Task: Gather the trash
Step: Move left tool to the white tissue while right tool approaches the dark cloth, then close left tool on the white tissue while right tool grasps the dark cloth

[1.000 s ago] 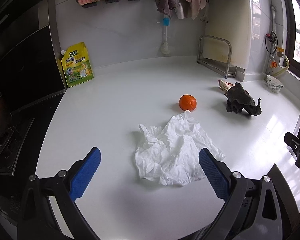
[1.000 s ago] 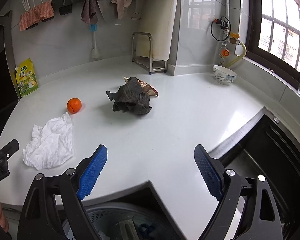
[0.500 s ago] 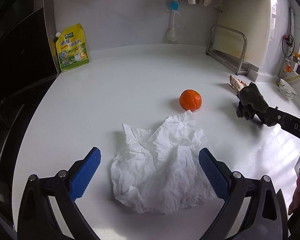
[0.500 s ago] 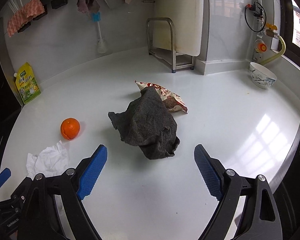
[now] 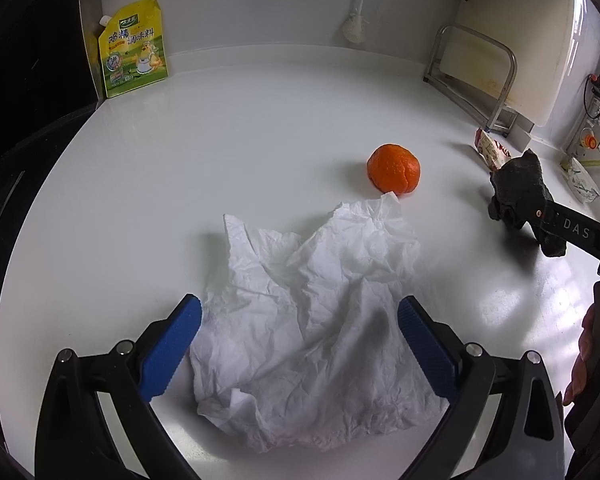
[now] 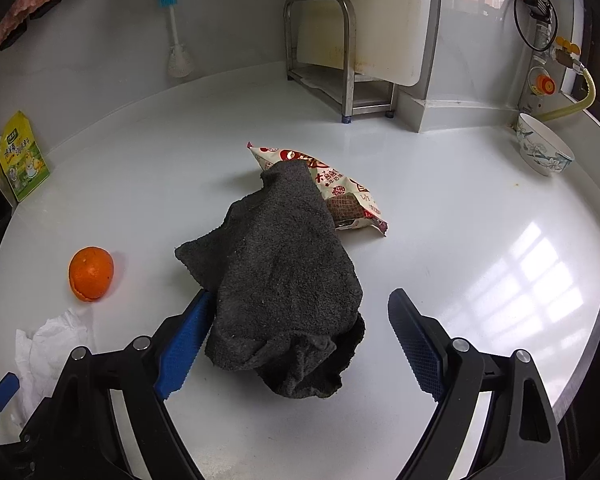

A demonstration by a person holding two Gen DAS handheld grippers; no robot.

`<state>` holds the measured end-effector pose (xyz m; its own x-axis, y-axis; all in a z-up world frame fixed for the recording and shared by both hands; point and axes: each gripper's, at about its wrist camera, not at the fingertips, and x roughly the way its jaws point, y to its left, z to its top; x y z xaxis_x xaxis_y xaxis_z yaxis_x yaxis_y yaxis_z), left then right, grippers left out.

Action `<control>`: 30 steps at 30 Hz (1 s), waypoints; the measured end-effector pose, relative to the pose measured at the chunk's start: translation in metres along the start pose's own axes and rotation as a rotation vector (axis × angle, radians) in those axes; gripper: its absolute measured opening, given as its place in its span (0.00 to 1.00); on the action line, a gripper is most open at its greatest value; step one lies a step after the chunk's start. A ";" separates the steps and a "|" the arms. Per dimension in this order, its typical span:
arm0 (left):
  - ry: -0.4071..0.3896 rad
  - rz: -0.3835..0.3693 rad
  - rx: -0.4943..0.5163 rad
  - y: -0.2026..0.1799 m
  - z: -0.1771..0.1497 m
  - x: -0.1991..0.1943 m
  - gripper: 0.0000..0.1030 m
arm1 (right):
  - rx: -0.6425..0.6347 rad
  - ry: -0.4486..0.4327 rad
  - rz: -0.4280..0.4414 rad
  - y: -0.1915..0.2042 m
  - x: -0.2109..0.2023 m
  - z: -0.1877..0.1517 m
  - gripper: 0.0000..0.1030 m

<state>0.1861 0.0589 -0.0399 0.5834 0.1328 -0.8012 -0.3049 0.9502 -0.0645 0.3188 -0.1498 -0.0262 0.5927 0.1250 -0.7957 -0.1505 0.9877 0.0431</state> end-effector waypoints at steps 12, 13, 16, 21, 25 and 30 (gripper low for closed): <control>-0.038 0.021 0.107 -0.016 -0.005 0.001 0.70 | -0.040 -0.025 0.035 0.011 -0.003 -0.012 0.48; -0.040 0.009 0.112 -0.017 -0.006 0.000 0.67 | -0.037 -0.027 0.039 0.011 -0.005 -0.013 0.45; -0.047 -0.005 0.122 -0.019 -0.006 -0.003 0.40 | -0.030 -0.034 0.047 0.010 -0.012 -0.016 0.38; -0.046 -0.027 0.135 -0.016 -0.007 -0.006 0.16 | -0.008 -0.055 0.070 0.009 -0.029 -0.027 0.31; -0.070 -0.017 0.145 -0.009 -0.011 -0.016 0.15 | 0.013 -0.062 0.081 0.007 -0.045 -0.042 0.30; -0.108 -0.018 0.176 -0.006 -0.017 -0.035 0.15 | 0.027 -0.072 0.080 0.010 -0.067 -0.061 0.29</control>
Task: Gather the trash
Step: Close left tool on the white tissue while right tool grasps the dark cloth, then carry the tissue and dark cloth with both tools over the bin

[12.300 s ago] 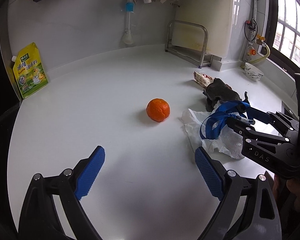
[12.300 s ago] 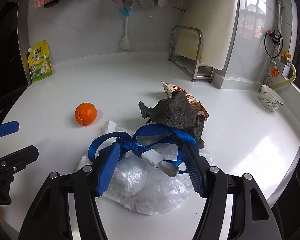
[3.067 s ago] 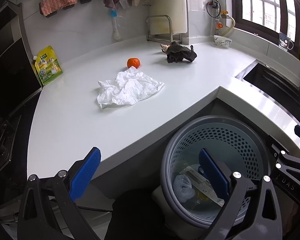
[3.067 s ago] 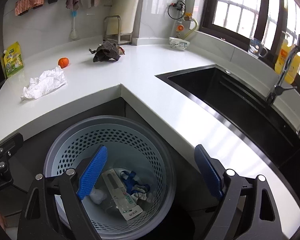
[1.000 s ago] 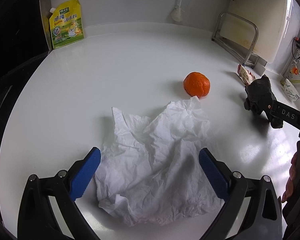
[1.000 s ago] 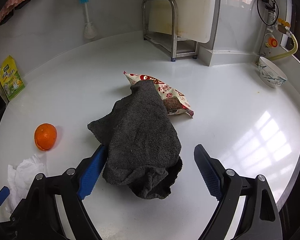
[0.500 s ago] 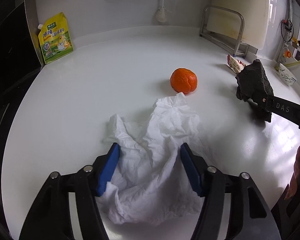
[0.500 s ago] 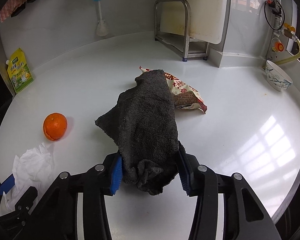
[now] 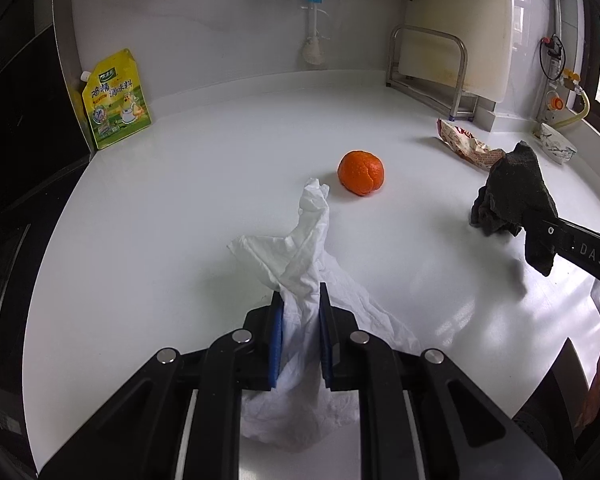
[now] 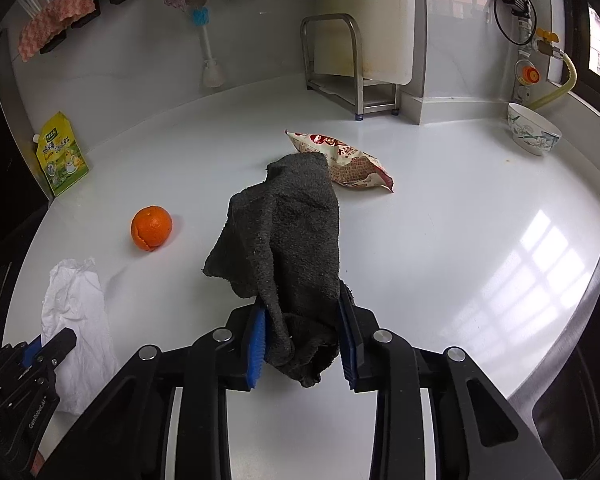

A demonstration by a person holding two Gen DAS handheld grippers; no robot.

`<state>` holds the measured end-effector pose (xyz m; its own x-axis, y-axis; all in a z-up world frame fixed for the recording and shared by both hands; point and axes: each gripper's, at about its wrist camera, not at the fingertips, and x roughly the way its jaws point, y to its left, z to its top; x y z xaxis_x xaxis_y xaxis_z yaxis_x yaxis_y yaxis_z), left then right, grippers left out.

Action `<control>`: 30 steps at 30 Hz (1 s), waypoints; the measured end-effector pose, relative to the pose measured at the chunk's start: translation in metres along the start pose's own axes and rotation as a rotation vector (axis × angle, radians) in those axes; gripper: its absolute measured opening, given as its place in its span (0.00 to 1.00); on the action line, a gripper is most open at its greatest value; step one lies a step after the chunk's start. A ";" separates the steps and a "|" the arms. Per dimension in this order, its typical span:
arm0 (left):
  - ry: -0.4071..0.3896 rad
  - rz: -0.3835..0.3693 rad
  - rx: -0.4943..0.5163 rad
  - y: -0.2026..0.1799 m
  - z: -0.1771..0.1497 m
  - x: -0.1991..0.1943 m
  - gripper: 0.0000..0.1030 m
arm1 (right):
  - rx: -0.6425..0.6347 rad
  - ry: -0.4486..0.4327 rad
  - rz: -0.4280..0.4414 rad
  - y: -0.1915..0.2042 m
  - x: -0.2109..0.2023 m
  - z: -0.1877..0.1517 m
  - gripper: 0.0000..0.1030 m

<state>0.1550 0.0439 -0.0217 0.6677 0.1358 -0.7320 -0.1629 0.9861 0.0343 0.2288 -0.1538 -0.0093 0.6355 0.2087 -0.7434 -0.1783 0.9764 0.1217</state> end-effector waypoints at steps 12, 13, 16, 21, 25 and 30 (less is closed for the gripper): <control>-0.076 -0.032 0.062 0.006 -0.021 -0.051 0.15 | 0.045 -0.058 -0.046 0.021 -0.061 -0.049 0.28; -0.077 -0.036 0.068 0.006 -0.024 -0.054 0.15 | 0.049 -0.062 -0.049 0.023 -0.066 -0.053 0.28; -0.083 -0.046 0.083 0.007 -0.032 -0.064 0.15 | 0.060 -0.075 -0.060 0.026 -0.082 -0.064 0.28; -0.094 -0.082 0.098 0.007 -0.045 -0.082 0.15 | 0.078 -0.100 -0.086 0.028 -0.110 -0.088 0.28; -0.104 -0.116 0.123 0.001 -0.055 -0.096 0.15 | 0.105 -0.108 -0.097 0.024 -0.129 -0.108 0.28; -0.121 -0.183 0.175 -0.012 -0.070 -0.115 0.15 | 0.152 -0.124 -0.112 0.016 -0.154 -0.135 0.28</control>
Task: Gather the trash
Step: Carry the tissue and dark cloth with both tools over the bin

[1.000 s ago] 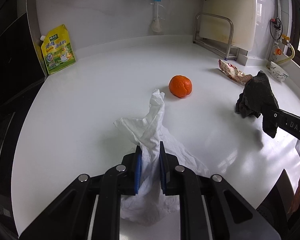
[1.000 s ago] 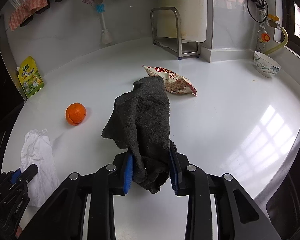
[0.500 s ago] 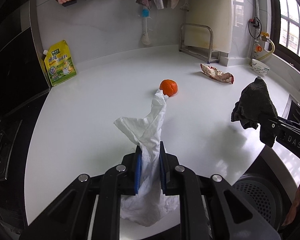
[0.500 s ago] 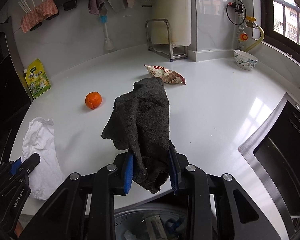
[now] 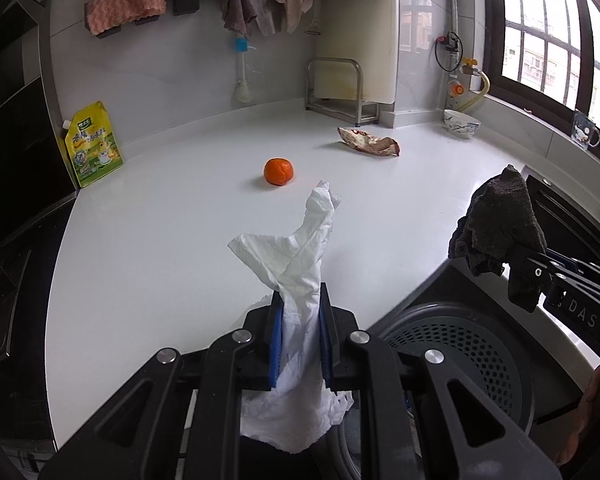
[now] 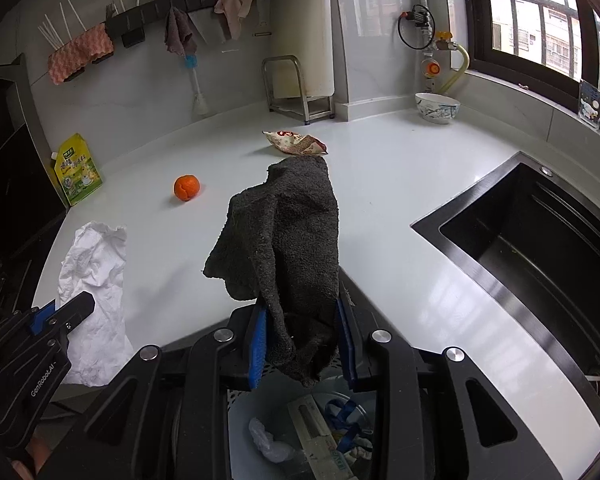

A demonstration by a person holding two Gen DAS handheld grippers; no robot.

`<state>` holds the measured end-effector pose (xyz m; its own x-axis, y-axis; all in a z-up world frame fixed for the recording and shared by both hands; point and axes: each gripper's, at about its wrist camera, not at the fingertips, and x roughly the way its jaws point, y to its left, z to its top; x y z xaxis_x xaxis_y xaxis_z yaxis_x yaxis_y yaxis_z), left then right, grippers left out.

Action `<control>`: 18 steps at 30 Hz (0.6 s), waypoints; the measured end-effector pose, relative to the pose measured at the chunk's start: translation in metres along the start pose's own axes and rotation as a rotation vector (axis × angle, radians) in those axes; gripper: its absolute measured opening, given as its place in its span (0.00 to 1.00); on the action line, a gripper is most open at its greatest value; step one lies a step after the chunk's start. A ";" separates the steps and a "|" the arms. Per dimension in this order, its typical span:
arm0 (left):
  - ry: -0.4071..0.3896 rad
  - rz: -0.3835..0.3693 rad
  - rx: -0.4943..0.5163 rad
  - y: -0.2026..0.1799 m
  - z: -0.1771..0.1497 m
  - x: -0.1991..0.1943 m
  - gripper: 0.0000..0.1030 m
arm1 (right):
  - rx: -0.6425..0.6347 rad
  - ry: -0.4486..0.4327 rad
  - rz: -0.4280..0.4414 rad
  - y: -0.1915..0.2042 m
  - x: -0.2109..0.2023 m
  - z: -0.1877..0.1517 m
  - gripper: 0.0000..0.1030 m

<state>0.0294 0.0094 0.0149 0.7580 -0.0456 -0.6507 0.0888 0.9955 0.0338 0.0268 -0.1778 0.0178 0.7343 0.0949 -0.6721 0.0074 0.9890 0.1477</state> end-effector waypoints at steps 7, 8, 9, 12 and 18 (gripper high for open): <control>0.011 -0.101 0.050 -0.026 -0.016 -0.014 0.15 | 0.053 -0.004 -0.013 -0.018 -0.028 -0.036 0.28; 0.017 -0.118 0.054 -0.029 -0.019 -0.016 0.15 | 0.063 -0.006 -0.009 -0.021 -0.031 -0.042 0.28; 0.022 -0.133 0.058 -0.032 -0.021 -0.017 0.15 | 0.070 -0.009 -0.007 -0.023 -0.034 -0.048 0.28; 0.025 -0.162 0.086 -0.042 -0.029 -0.021 0.15 | 0.070 0.014 -0.009 -0.027 -0.038 -0.065 0.28; 0.037 -0.209 0.149 -0.060 -0.047 -0.021 0.15 | 0.096 0.062 -0.007 -0.036 -0.041 -0.093 0.28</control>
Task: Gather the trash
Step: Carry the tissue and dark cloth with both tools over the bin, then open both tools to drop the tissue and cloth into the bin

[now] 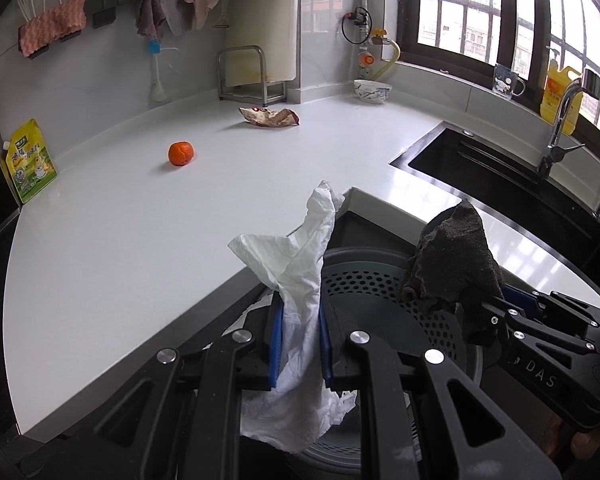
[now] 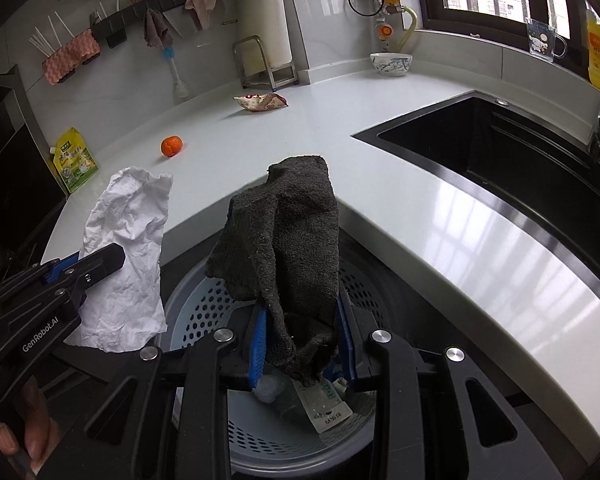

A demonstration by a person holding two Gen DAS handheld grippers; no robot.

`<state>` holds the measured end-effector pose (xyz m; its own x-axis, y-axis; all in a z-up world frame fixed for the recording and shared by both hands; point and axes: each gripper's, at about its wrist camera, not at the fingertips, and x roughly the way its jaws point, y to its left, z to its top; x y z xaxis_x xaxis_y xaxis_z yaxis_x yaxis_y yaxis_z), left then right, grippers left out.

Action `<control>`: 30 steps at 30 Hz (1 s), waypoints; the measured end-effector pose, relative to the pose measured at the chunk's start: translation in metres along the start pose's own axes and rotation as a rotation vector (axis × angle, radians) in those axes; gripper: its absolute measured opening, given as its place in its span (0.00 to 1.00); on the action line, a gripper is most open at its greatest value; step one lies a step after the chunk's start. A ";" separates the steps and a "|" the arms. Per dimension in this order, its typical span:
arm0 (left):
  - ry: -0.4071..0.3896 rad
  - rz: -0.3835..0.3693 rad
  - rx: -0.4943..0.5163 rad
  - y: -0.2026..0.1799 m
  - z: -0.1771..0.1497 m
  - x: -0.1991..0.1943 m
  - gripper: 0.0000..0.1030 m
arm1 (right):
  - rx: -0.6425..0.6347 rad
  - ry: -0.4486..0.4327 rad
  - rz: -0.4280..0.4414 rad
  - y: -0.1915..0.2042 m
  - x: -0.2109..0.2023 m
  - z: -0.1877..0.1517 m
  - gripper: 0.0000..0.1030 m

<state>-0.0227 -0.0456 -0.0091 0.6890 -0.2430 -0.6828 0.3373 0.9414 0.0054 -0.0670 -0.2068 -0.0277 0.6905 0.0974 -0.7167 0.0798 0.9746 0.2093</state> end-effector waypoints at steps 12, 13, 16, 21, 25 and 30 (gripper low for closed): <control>0.121 -0.035 0.066 -0.021 -0.028 0.043 0.15 | 0.030 0.090 0.014 -0.014 0.035 -0.020 0.28; 0.129 -0.035 0.062 -0.020 -0.029 0.046 0.15 | 0.033 0.095 0.016 -0.016 0.038 -0.022 0.28; 0.144 -0.023 0.062 -0.018 -0.034 0.052 0.17 | 0.050 0.111 0.023 -0.020 0.044 -0.026 0.28; 0.152 -0.018 0.062 -0.016 -0.034 0.055 0.18 | 0.055 0.137 0.012 -0.025 0.052 -0.027 0.29; 0.131 -0.006 0.078 -0.016 -0.034 0.051 0.40 | 0.064 0.136 0.000 -0.029 0.051 -0.027 0.35; 0.106 0.023 0.085 -0.011 -0.032 0.043 0.56 | 0.079 0.127 -0.005 -0.034 0.048 -0.025 0.46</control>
<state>-0.0176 -0.0588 -0.0621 0.6271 -0.1910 -0.7552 0.3783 0.9221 0.0810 -0.0543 -0.2306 -0.0858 0.5940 0.1217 -0.7952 0.1428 0.9568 0.2532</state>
